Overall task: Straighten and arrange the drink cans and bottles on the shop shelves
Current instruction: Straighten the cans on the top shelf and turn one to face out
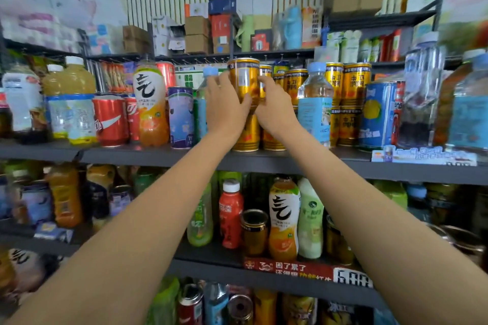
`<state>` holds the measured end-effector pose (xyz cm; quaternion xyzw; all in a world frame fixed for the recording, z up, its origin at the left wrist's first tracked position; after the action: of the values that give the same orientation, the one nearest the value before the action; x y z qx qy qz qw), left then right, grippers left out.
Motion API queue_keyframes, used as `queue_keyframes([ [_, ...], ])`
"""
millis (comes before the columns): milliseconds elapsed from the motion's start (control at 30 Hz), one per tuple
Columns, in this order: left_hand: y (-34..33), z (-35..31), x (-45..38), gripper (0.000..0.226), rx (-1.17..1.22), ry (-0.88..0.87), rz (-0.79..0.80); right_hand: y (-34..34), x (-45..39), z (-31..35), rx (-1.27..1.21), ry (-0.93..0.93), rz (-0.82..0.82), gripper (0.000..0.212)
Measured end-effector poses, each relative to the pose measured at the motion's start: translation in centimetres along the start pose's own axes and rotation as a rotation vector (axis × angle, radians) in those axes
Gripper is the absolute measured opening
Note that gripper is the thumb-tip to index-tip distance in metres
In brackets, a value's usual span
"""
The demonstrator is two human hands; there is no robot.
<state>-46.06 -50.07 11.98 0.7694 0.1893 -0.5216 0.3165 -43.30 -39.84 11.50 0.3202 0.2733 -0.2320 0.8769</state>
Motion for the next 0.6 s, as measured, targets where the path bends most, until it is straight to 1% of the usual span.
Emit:
queue_keyframes([
  [67,0.9,-2.0,1.9,0.034,0.065,-0.099,-0.171,1.0,2.0,0.2,0.01,0.093,-0.119,0.05],
  [100,0.8,-3.1,3.0,0.031,0.105,-0.138,-0.217,1.6,3.1,-0.1,-0.016,0.142,-0.175,0.045],
  [167,0.0,-5.5,5.2,0.034,0.184,-0.182,-0.241,3.3,5.7,-1.4,-0.06,0.211,-0.271,0.037],
  [233,-1.7,-7.9,7.5,0.039,0.237,-0.215,-0.204,5.4,8.0,-3.6,-0.048,0.244,-0.337,0.041],
  [267,-2.7,-9.2,8.6,0.038,0.257,-0.231,-0.172,6.5,9.1,-4.9,-0.034,0.254,-0.356,0.045],
  [400,-7.4,-15.1,13.1,0.033,0.34,-0.265,-0.036,11.8,12.6,-10.6,0.017,0.242,-0.407,0.043],
  [433,-8.6,-16.9,14.4,0.032,0.355,-0.287,0.003,13.3,13.5,-12.2,0.018,0.224,-0.409,0.042],
  [500,-11.2,-20.7,17.0,0.036,0.362,-0.345,0.08,16.3,15.7,-16.2,0.063,0.17,-0.417,0.042],
  [600,-15.1,-24.9,20.8,0.04,0.276,-0.359,0.191,20.1,17.9,-23.7,0.3,-0.016,-0.417,0.043],
])
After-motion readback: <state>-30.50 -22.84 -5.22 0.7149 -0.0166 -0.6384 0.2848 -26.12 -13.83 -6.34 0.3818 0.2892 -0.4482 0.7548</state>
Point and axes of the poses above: each hand's wrist, its own x-axis away from the middle knuckle, its own y-axis out of the back of the hand, z = x × y, the point moved 7 cm from there along -x, towards the middle knuckle, and after that the axes turned 11 degrees about -y, right-handed, at the moved point
